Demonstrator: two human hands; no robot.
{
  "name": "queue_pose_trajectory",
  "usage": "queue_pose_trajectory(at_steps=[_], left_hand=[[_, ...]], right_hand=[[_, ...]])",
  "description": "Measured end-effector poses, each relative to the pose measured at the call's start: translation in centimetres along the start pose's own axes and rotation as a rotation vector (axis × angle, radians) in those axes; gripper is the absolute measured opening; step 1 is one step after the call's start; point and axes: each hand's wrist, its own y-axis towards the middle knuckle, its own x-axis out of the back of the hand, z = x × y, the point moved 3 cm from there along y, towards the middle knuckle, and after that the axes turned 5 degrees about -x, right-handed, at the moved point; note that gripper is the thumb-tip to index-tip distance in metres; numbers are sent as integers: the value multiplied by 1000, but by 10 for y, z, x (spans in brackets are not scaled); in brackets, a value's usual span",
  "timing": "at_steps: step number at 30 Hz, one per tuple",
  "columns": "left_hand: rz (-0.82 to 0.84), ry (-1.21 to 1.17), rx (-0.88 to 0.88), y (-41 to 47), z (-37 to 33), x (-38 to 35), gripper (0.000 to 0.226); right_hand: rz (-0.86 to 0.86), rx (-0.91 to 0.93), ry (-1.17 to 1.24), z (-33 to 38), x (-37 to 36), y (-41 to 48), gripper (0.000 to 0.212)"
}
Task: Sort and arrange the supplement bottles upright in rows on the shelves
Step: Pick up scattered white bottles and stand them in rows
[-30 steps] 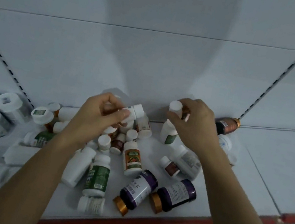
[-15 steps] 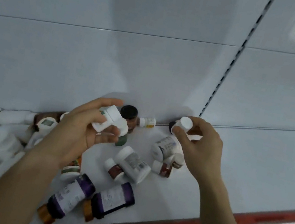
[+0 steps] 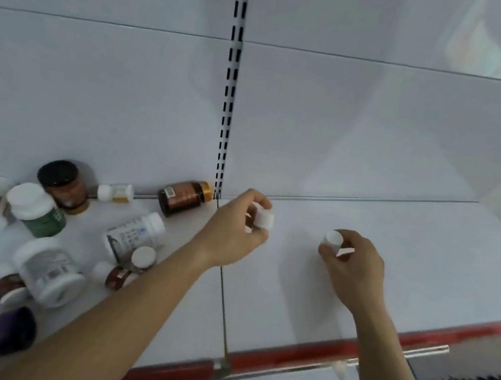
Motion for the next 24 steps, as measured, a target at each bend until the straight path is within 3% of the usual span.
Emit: queue_pose_trajectory(at_steps=[3,6,10,13,17,24], left_hand=[[25,249,-107,36,13,-41,34],[-53,391,-149,59,16,-63,41],[17,502,-76,63,4,-69,73],[84,704,-141,37,-15,-36,56],[-80,900,-171,-9,-19,53,28],[-326,1056,119,-104,13,196,22]], right_hand=[[-40,-60,0,-20,17,26,25],[-82,-107,-4,-27,30,37,36],[-180,-103,-21,-16,42,22,63],[-241,61,-39,14,37,5,50],[-16,296,-63,60,-11,6,39],[403,787,-155,170,-116,-19,29]])
